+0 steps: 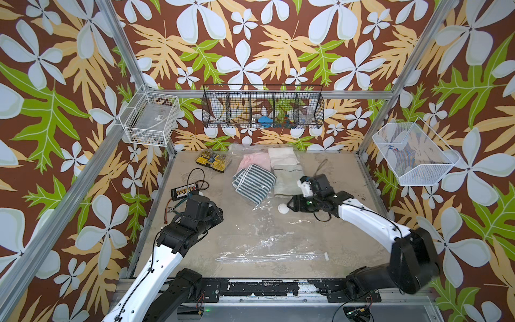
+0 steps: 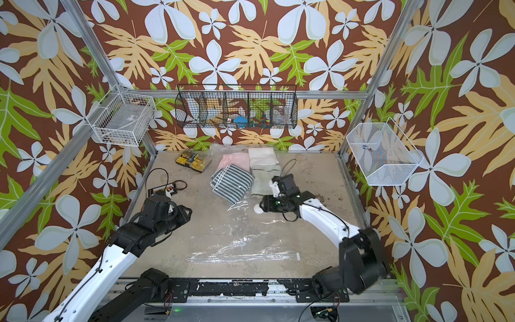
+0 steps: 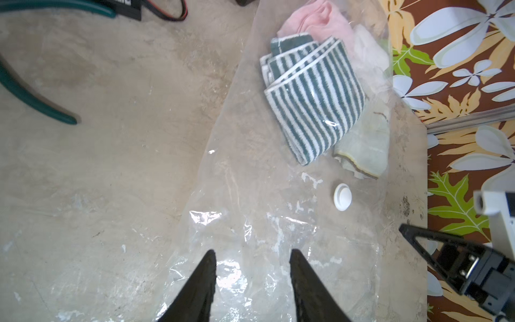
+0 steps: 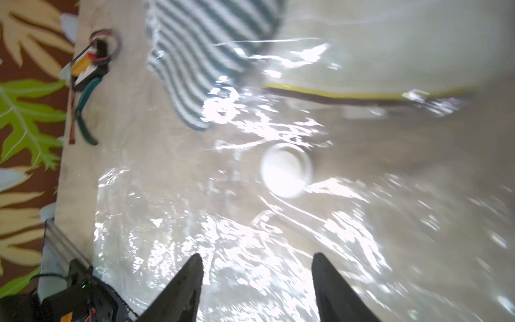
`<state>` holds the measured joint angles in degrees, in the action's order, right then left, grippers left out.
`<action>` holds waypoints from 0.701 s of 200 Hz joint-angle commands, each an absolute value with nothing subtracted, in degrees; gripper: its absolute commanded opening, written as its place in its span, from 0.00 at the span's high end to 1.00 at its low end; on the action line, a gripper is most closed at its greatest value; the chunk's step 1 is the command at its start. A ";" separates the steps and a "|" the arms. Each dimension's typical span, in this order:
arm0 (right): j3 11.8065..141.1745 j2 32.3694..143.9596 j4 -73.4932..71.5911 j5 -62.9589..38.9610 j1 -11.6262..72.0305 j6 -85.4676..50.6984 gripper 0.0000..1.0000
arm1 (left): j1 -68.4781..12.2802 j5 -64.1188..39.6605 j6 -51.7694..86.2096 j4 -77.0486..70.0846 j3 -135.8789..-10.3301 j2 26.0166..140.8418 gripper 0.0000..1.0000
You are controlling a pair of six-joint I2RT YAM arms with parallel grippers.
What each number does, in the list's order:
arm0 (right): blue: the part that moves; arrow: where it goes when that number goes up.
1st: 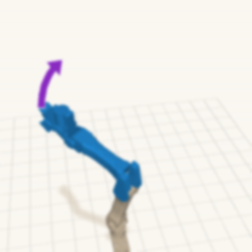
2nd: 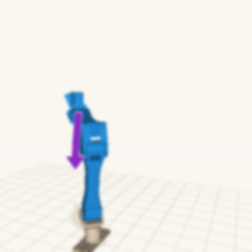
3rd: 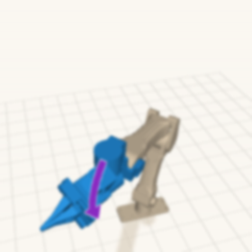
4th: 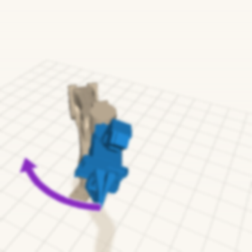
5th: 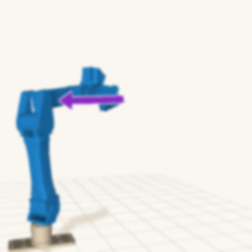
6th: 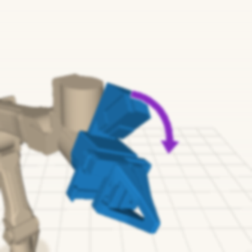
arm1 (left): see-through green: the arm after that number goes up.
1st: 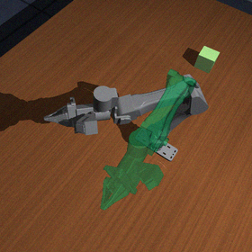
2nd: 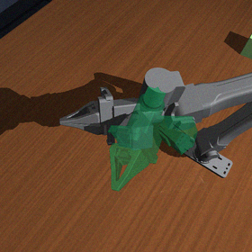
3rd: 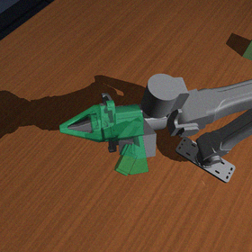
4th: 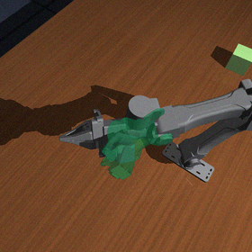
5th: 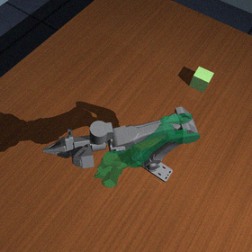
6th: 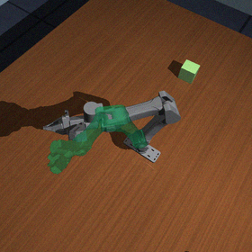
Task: Place the folded towel into the vacuum bag
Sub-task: Adjust the vacuum bag at the center of the board.
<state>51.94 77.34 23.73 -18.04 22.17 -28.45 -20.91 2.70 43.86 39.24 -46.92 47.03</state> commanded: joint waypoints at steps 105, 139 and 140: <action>27.56 58.01 32.25 -19.35 4.83 -38.06 0.12 | -43.07 -9.62 35.97 17.47 -51.24 70.70 0.56; 26.02 59.85 28.46 -22.14 4.92 -38.06 0.12 | -43.07 -8.28 32.80 15.11 -50.12 75.44 0.56; 25.98 59.94 28.25 -22.32 4.92 -38.06 0.12 | -43.07 -8.18 32.71 15.11 -50.11 75.60 0.56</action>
<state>26.92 58.76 32.77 -19.27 4.91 -37.19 -42.92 -8.21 34.87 19.44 -50.46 73.14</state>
